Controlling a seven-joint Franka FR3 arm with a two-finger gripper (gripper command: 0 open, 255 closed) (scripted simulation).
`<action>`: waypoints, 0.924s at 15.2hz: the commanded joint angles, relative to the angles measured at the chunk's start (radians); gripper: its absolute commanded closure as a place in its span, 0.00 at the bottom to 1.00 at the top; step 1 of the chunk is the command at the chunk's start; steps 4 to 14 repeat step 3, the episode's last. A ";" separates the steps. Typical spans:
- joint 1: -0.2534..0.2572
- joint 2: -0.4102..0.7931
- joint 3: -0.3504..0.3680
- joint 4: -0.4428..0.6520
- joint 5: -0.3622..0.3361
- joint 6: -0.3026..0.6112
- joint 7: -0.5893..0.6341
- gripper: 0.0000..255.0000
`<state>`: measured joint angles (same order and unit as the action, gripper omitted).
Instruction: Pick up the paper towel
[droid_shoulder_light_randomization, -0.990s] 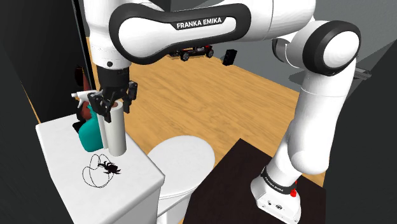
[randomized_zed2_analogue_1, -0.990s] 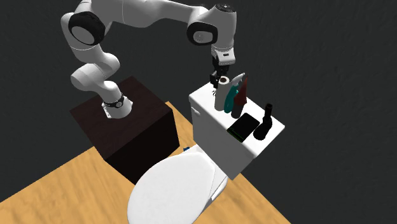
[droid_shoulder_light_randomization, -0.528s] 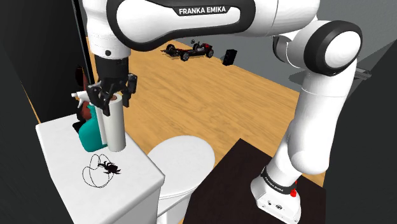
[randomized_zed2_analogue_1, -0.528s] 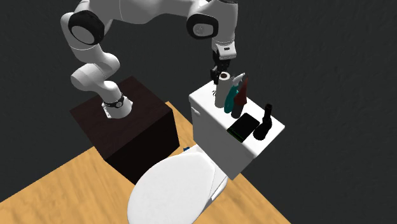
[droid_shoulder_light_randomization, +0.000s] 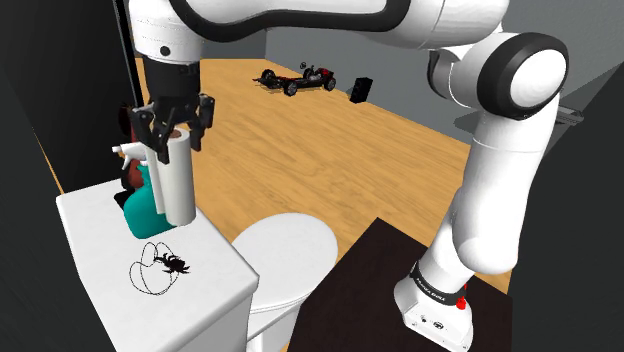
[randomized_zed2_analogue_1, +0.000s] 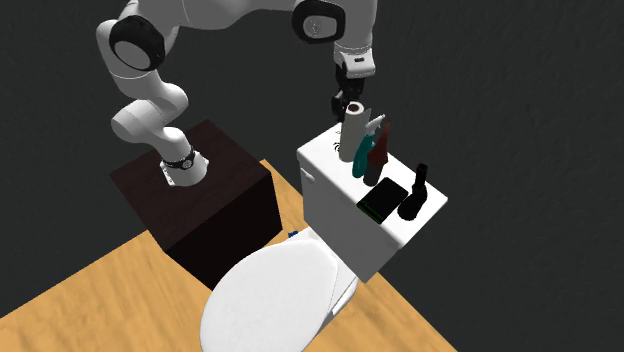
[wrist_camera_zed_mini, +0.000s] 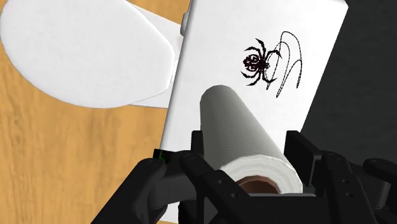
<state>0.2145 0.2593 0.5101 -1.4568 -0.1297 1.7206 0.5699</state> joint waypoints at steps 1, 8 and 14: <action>0.003 0.004 0.000 0.035 -0.002 -0.031 -0.002 1.00; 0.003 0.005 0.000 0.037 -0.002 -0.033 -0.002 1.00; 0.003 0.005 0.000 0.037 -0.002 -0.033 -0.002 1.00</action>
